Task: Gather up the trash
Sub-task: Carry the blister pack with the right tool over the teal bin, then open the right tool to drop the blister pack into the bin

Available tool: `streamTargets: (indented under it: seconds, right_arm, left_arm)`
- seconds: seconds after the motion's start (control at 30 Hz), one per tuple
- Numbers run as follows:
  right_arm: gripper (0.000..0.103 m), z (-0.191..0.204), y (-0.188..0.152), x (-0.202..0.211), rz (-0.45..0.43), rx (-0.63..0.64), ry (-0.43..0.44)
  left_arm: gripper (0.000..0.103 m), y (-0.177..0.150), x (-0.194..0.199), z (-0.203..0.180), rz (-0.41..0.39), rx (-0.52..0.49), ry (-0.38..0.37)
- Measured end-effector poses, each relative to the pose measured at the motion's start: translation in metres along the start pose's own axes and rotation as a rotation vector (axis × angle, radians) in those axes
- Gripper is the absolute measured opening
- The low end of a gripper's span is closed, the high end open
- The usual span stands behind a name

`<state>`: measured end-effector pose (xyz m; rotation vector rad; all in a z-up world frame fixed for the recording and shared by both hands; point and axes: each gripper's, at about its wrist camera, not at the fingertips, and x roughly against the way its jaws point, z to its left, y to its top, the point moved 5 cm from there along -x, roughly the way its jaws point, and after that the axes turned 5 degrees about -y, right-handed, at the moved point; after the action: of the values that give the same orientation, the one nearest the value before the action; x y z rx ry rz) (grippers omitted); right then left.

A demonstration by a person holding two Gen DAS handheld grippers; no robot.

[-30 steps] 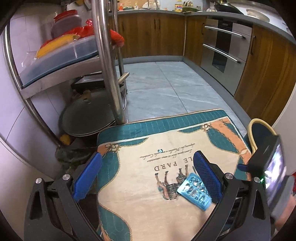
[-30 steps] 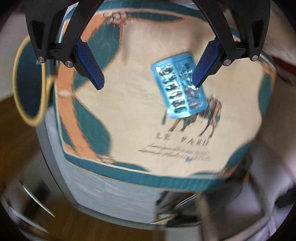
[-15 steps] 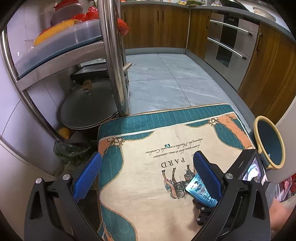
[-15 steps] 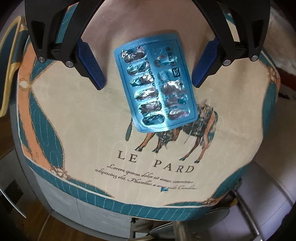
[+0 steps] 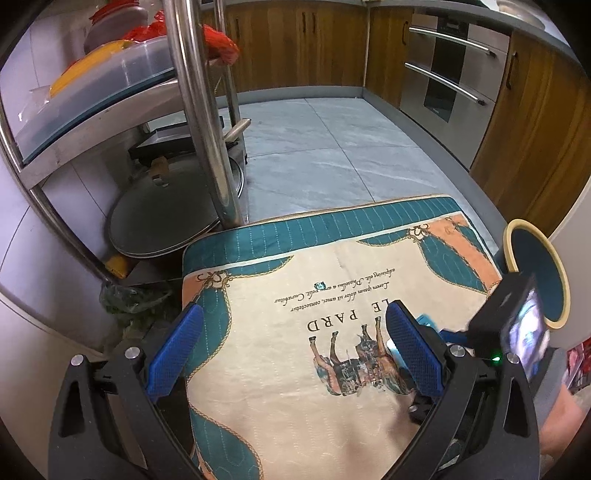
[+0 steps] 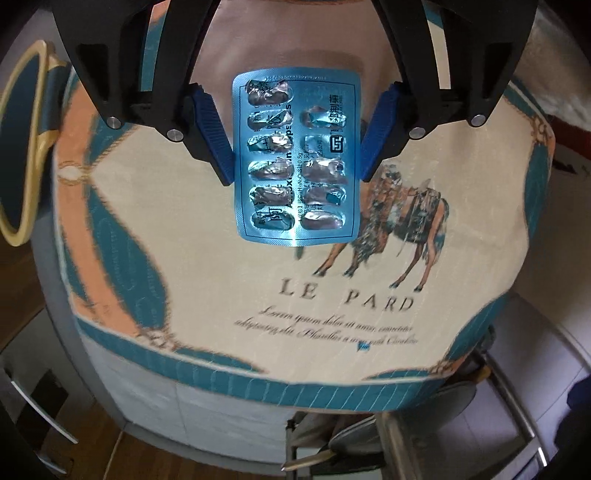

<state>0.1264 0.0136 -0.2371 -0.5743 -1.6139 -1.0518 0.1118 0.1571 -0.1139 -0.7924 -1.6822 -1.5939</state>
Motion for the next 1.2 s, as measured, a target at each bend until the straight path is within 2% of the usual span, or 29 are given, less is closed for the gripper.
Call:
streamTargets:
  seconds: [0.2, 0.3, 0.4, 0.57, 0.6, 0.77, 0.9, 1.1, 1.2]
  right_arm:
    - [0.069, -0.034, 0.008, 0.035, -0.075, -0.049, -0.051]
    - [0.069, -0.07, 0.014, 0.062, -0.082, -0.078, -0.114]
    - [0.069, -0.11, 0.025, 0.095, -0.117, -0.095, -0.138]
    - [0.069, -0.18, 0.02, 0.131, -0.167, -0.142, -0.224]
    - [0.069, -0.198, 0.013, 0.132, -0.174, -0.177, -0.235]
    - [0.069, -0.253, -0.013, 0.125, -0.141, -0.378, -0.187]
    - [0.069, -0.286, -0.034, 0.113, -0.087, -0.367, -0.318]
    - [0.069, -0.337, -0.068, 0.093, -0.008, -0.436, -0.363]
    - [0.071, -0.353, -0.081, 0.086, 0.012, -0.463, -0.333]
  left_arm:
    - [0.097, 0.005, -0.002, -0.012, 0.0, 0.007, -0.012]
    - [0.097, 0.01, -0.002, -0.024, -0.01, 0.0, -0.026]
    - [0.097, 0.014, -0.002, -0.038, -0.017, -0.036, -0.026]
    - [0.097, 0.02, -0.004, -0.064, -0.023, -0.083, -0.043]
    - [0.097, 0.021, -0.005, -0.069, -0.023, -0.091, -0.048]
    - [0.097, 0.026, -0.013, -0.106, -0.015, -0.137, -0.075]
    - [0.097, 0.033, -0.02, -0.144, -0.017, -0.176, -0.12]
    - [0.097, 0.034, -0.026, -0.202, -0.02, -0.263, -0.171]
    - [0.097, 0.033, -0.03, -0.224, -0.019, -0.291, -0.197]
